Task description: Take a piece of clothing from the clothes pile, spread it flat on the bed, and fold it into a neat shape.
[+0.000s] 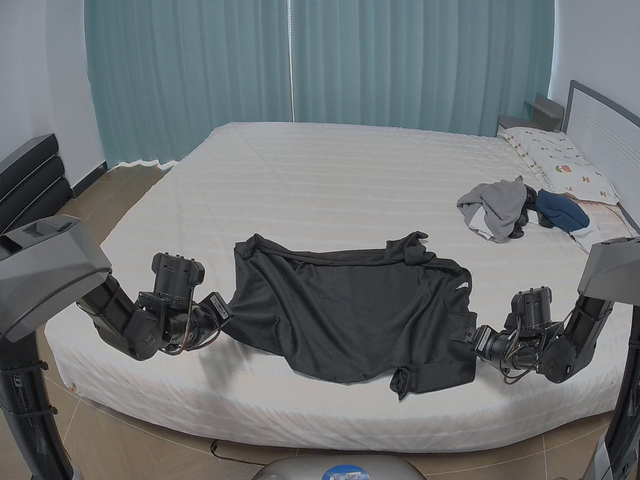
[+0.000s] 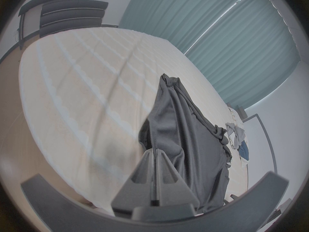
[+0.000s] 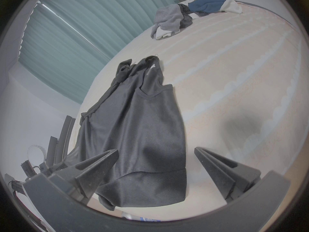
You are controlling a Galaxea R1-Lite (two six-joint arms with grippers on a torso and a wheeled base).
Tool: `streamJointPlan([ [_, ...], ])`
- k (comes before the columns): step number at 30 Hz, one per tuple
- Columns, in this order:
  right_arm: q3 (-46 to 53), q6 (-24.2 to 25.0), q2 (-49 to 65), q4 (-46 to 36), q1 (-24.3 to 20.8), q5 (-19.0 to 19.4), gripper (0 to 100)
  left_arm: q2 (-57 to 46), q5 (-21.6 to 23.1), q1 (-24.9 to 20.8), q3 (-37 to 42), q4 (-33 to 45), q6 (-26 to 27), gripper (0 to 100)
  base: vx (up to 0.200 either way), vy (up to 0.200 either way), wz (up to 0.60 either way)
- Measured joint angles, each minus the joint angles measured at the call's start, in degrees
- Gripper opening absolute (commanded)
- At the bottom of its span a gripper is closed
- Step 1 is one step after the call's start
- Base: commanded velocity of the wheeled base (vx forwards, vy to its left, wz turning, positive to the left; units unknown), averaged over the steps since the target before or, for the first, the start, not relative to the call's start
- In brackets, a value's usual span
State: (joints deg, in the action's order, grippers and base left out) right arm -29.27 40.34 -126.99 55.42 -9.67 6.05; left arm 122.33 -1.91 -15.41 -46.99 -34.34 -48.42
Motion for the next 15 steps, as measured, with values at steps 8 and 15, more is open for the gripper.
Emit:
streamJointPlan([
  [8,-1.90,0.44,-3.24,1.10,-0.11,0.44,0,-1.52,-0.32,0.48,0.41,1.77,1.93,0,0.000,0.000,0.00],
  [15,-6.34,1.58,-2.78,0.37,0.33,0.49,0,-2.00,-1.72,1.50,0.13,1.61,2.04,0,0.000,0.000,0.00],
])
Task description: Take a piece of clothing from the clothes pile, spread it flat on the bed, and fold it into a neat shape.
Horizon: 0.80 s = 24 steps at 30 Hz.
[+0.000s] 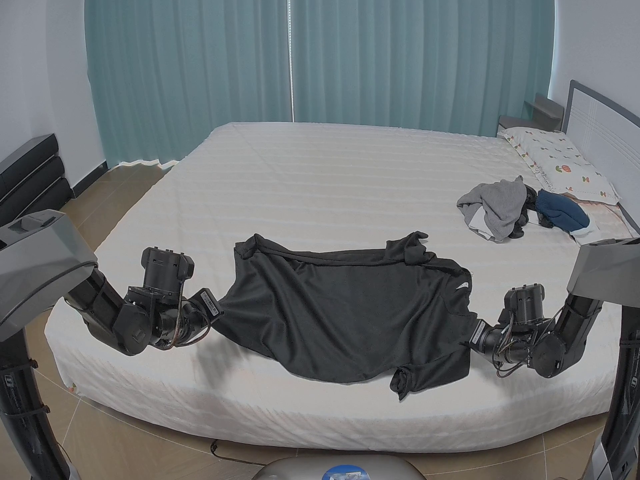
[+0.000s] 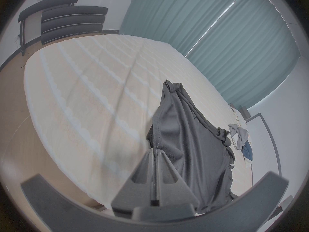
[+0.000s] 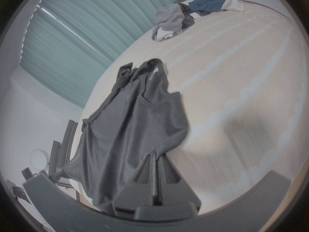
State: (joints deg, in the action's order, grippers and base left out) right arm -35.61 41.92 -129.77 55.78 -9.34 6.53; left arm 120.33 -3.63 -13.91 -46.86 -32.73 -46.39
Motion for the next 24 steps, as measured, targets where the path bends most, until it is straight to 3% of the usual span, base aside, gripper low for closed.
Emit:
streamJointPlan([
  [9,-10.51,0.66,0.66,-8.13,0.00,-0.05,0,0.69,-1.56,2.04,-1.95,-2.41,-0.41,0,0.000,0.000,0.00],
  [24,-38.53,2.96,-5.21,-29.21,-0.35,-0.46,0,4.75,-5.69,5.32,-3.94,-10.31,-1.71,0,0.000,0.000,0.00],
])
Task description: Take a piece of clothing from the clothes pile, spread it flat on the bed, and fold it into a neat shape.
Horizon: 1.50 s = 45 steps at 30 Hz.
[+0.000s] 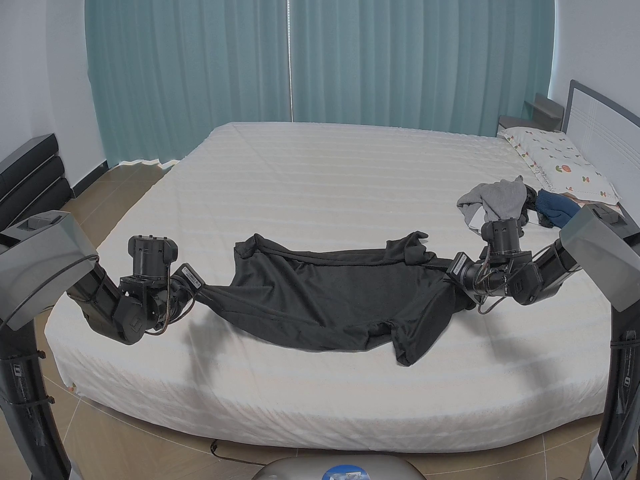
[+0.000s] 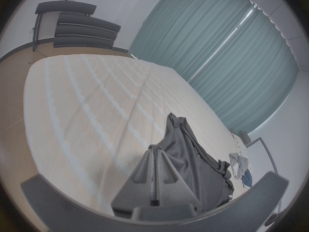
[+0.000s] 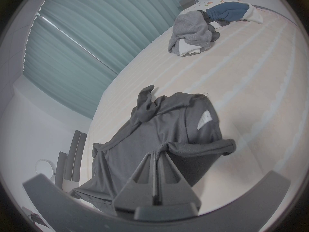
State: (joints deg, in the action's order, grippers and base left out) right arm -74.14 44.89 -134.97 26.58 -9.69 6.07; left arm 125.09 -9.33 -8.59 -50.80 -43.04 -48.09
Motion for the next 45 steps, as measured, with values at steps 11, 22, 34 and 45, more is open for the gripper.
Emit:
streamJointPlan([
  [11,-14.60,1.37,-8.57,-2.74,-0.30,-2.57,100,3.94,-0.93,1.32,-1.84,-1.05,-0.13,0,0.000,0.000,0.00],
  [22,-13.12,3.01,-9.24,-2.61,0.20,-2.28,100,5.06,-0.90,1.43,-1.77,-0.94,-0.22,0,0.000,0.000,0.00],
  [34,8.13,-3.50,0.63,-2.15,1.82,2.99,100,4.46,-0.50,0.74,0.28,-0.59,0.96,0,0.000,0.000,0.00],
  [45,13.92,0.62,2.29,-0.37,-2.65,4.90,100,3.80,-0.35,0.44,1.22,-0.41,1.54,0,0.000,0.000,0.00],
])
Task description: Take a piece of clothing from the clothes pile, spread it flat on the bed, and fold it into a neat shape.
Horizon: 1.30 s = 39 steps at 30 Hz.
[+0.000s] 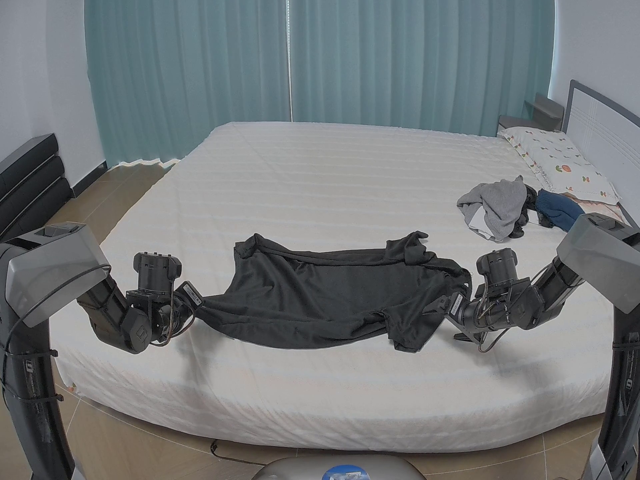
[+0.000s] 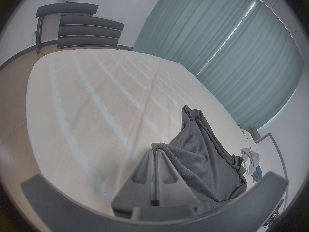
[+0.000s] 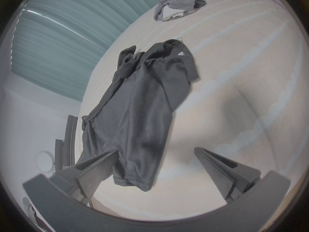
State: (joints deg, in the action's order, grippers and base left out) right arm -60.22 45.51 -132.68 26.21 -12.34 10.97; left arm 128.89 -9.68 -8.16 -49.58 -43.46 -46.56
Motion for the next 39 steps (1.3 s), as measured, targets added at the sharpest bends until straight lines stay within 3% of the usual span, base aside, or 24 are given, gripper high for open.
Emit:
streamJointPlan([
  [4,-1.96,0.37,-1.69,0.66,-1.52,-0.24,100,-0.12,0.07,0.00,0.09,0.00,0.00,0,0.000,0.000,0.00],
  [5,-2.56,0.37,-2.22,0.69,-1.72,-0.30,0,-0.17,0.09,0.00,0.13,0.00,0.02,0,0.000,0.000,0.00],
  [15,-3.47,0.48,-3.54,0.59,-1.68,-0.90,0,-0.34,0.13,-0.02,0.44,0.20,0.35,0,0.000,0.000,0.00],
  [21,2.60,-0.35,1.45,0.37,0.51,-1.10,0,-0.89,0.13,-0.07,0.94,2.33,1.54,0,0.000,0.000,0.00],
  [33,20.24,-8.20,11.09,0.72,4.24,-0.68,0,-2.97,0.18,-0.41,5.45,8.53,10.76,0,0.000,0.000,0.00],
  [39,28.70,-14.34,16.12,0.67,5.67,-0.63,0,-4.13,0.21,-1.12,7.88,17.43,14.90,0,0.000,0.000,0.00],
])
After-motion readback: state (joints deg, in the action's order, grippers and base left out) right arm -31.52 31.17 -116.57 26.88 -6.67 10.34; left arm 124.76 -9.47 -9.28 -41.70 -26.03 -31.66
